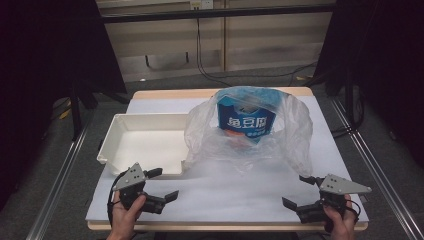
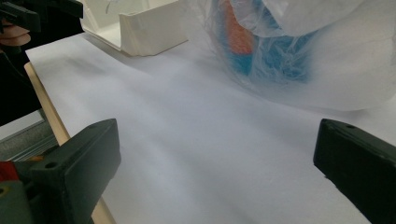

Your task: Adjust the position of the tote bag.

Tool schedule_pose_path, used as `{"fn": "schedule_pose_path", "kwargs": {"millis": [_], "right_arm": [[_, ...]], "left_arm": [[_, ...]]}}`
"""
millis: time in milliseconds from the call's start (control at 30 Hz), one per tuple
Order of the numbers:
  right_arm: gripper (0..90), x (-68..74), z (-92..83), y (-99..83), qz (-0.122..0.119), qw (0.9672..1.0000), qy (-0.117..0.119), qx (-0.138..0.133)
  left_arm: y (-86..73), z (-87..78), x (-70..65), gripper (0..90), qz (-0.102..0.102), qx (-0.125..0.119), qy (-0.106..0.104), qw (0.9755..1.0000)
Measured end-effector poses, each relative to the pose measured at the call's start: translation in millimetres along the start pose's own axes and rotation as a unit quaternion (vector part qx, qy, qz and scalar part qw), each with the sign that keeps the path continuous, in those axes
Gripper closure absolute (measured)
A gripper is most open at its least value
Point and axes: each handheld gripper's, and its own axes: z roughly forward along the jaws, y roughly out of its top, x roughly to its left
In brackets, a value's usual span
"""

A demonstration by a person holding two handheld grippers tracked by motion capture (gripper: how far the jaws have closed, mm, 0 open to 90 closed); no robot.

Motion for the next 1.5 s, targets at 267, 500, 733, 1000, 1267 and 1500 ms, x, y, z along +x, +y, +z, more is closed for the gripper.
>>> {"fn": "schedule_pose_path", "kwargs": {"millis": [267, 500, 733, 1000, 1267, 1500], "right_arm": [[0.4, -0.2, -0.6, 0.1, -0.001, 1.0, 0.001, -0.001], [0.7, -1.4, -0.6, 0.5, 0.007, 0.9999, -0.007, -0.003], [0.7, -1.6, 0.6, 0.2, 0.005, 1.0, -0.004, 0.003], [1.3, -0.7, 2.1, 1.4, -0.002, 1.0, -0.007, 0.006], [4.3, 7.9, -6.7, 6.9, -0.014, 0.9997, -0.016, -0.006], [10.5, 7.9, -10.4, 13.5, 0.003, 0.9993, -0.036, -0.013]], "left_arm": [[-0.1, 0.2, -0.4, 4.2, 0.0, 0.005, 0.001, 1.0], [-0.2, 0.8, 0.2, 4.2, 0.001, 0.006, 0.002, 1.0], [-0.2, 1.3, 0.2, 4.3, -0.002, 0.004, 0.001, 1.0], [-2.0, -1.2, 3.4, 4.3, -0.029, -0.012, -0.009, 0.9995], [-1.5, -8.4, 1.3, 4.3, -0.023, -0.02, -0.01, 0.9995], [3.2, -6.5, -4.0, 4.7, -0.006, -0.015, -0.019, 0.9997]]}}
